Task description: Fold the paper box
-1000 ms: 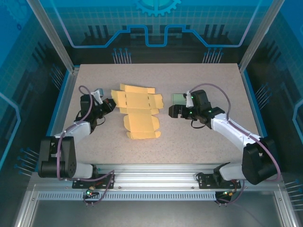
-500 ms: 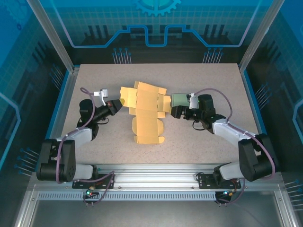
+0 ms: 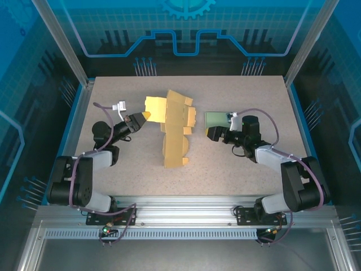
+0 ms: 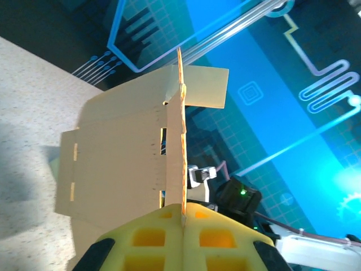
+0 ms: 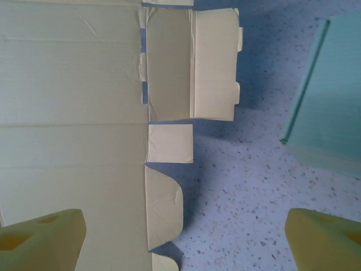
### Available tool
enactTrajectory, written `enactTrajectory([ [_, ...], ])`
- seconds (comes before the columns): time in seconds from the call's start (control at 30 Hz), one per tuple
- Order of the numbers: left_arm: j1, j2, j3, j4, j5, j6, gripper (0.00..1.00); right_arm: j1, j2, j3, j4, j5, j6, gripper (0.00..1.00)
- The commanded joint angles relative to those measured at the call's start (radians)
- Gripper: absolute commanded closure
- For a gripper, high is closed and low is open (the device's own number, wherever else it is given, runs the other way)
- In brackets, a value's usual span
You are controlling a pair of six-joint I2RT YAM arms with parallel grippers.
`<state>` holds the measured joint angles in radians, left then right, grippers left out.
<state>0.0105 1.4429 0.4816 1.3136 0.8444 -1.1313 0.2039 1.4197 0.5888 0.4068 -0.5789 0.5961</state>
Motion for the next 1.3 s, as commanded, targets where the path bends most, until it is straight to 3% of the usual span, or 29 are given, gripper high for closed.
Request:
enactTrajectory([
  [0.0, -0.003, -0.068, 0.047, 0.085, 0.027, -0.102, 1.0, -0.014, 0.028, 0.03, 0.088, -0.094, 0.01, 0.08],
  [0.23, -0.004, -0.178, 0.071, 0.079, 0.036, -0.213, 1.0, -0.013, 0.141, 0.156, 0.148, -0.212, 0.046, 0.08],
  [0.47, -0.01, -0.288, 0.086, -0.001, 0.028, -0.23, 1.0, 0.014, 0.266, 0.267, 0.263, -0.294, 0.109, 0.12],
  [0.8, -0.017, -0.344, 0.07, -0.048, 0.02, -0.219, 1.0, 0.083, 0.276, 0.364, 0.265, -0.331, 0.062, 0.18],
  [1.13, -0.018, -0.329, 0.072, 0.007, 0.019, -0.261, 1.0, 0.083, 0.263, 0.374, 0.215, -0.308, 0.023, 0.43],
  [1.2, -0.018, -0.329, 0.075, 0.008, 0.02, -0.264, 1.0, 0.083, 0.267, 0.372, 0.229, -0.308, 0.03, 0.5],
  [1.27, -0.018, -0.327, 0.075, 0.011, 0.021, -0.268, 1.0, 0.083, 0.269, 0.372, 0.244, -0.307, 0.037, 0.64],
])
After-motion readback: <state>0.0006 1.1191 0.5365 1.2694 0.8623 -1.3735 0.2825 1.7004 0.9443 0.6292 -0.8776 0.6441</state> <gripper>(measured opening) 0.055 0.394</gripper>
